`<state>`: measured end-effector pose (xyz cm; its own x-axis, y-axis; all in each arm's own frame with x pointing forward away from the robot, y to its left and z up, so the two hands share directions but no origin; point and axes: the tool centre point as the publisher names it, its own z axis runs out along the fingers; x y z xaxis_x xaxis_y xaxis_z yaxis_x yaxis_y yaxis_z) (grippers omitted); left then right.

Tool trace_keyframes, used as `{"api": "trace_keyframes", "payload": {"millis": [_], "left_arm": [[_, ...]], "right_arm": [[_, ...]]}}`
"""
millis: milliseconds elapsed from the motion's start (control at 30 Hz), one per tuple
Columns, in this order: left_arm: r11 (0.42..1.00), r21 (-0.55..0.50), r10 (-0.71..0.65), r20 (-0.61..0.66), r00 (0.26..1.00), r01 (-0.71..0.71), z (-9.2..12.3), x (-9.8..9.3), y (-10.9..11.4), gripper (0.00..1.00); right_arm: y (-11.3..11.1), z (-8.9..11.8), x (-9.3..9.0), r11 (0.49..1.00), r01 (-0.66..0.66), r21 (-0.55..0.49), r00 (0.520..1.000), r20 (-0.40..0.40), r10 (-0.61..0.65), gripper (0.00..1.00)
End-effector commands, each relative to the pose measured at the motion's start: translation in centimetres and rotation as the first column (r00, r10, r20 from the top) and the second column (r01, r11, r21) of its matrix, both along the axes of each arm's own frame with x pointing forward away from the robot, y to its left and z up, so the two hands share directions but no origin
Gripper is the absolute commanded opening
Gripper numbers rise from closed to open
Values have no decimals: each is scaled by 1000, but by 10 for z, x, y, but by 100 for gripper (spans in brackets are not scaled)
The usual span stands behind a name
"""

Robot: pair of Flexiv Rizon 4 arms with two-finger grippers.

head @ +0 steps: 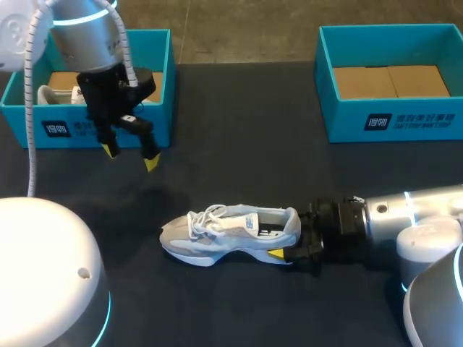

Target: Take the shoe out of the shoebox, open the shoe tongue, remove and reinsert the insole, then place the shoe into the shoebox

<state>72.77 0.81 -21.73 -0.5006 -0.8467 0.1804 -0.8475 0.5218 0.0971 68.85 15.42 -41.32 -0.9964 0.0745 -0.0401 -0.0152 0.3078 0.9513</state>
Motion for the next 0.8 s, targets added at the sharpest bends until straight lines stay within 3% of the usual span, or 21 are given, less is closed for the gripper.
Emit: {"api": "trace_keyframes", "payload": {"millis": [33,167,333,800], "left_arm": [[1000,3,24,14,1000,-24,-4,-5,-5,100],[978,53,202,12,979,-203,-16,-17,-27,100],[951,49,305,24,952,-306,-20,-34,-46,100],[930,103,358,-26,933,-354,-50,-50,-113,100]], "right_arm": [[1,1,0,1000,0,-5,1000,-1,0,0],[1,1,0,1000,0,-5,1000,-1,0,0],[1,1,0,1000,0,-5,1000,-1,0,0],[1,1,0,1000,0,-5,1000,-1,0,0]]}}
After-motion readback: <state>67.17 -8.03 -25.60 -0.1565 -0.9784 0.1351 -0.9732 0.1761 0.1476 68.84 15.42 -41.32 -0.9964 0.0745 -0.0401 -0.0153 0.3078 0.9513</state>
